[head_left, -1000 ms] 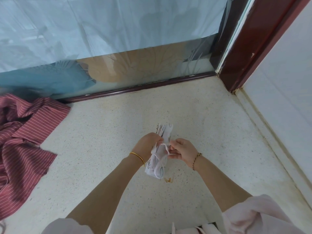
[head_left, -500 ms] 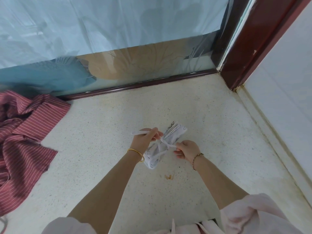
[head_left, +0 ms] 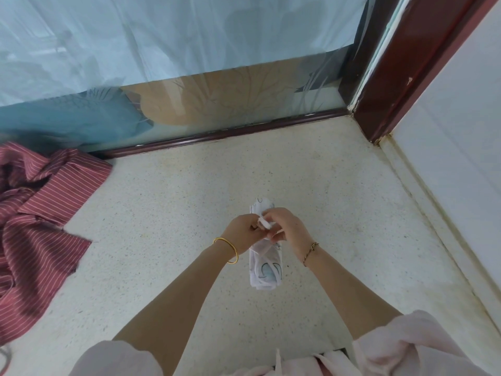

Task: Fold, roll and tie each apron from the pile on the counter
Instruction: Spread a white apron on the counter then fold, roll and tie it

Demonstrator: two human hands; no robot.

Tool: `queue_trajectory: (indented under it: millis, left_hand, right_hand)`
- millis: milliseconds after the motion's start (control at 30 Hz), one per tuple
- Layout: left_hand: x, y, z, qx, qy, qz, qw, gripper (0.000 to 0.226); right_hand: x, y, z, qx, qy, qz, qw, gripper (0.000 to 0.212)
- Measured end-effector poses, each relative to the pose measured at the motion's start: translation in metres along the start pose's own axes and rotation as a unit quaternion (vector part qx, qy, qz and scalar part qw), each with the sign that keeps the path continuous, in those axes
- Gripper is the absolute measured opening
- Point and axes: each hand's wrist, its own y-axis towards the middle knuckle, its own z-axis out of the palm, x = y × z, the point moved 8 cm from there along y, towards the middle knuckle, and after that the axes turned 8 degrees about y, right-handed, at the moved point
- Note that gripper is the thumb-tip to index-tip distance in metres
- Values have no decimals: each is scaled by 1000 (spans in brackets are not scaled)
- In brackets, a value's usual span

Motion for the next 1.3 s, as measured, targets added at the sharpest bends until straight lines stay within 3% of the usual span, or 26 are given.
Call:
queue_trajectory:
  millis: [67,167,333,433,600,733,833,900,967,1033,1100,1233,1300]
  left_hand:
    - [4,-1,-1,10,-27,-5,1000,20]
    - [12,-2,0,33,-46,-9,998,26]
    - [14,-7,-5,20,-161,-29,986,22]
    - [15,-8,-10,0,-199,-31,980,14]
    - [30,-5,-10,-1,-246,-97,964,7]
    - [33,-5,-1,36,-342,-152,927,10]
    - [26,-4,-4,40,-310,-138,940,14]
    - [19,-4,-9,43,-242,-109,963,16]
    - [8,-3,-12,54,-171,-74,981,17]
    - [-5,-4,-15,58,-134,-24,989,18]
    - [-15,-5,-18,47,-108,26,993,21]
    - [-18,-4,-19,-10,-2,80,997,27]
    - [-22,-5,-19,-54,43,107,992,23]
  right_hand:
    - [0,2,-2,17,19,2,1000,26]
    - [2,4,0,57,-74,-19,995,45]
    - [3,8,6,75,-300,-72,948,18]
    - [3,8,7,71,-353,-75,930,11]
    - [14,0,-1,-40,-403,-160,900,15]
    - [16,-6,3,-16,-407,-192,893,15]
    - [11,-3,4,31,-353,-136,925,17]
    - [7,0,-5,13,-183,-59,981,16]
    - [11,5,-12,-15,-94,-40,995,22]
    - [15,7,-9,10,-133,-44,990,30]
    - [17,8,-3,38,-186,-54,980,25]
    - [6,8,-4,41,-169,-32,984,9]
    - [-1,7,-2,47,-155,-9,987,13]
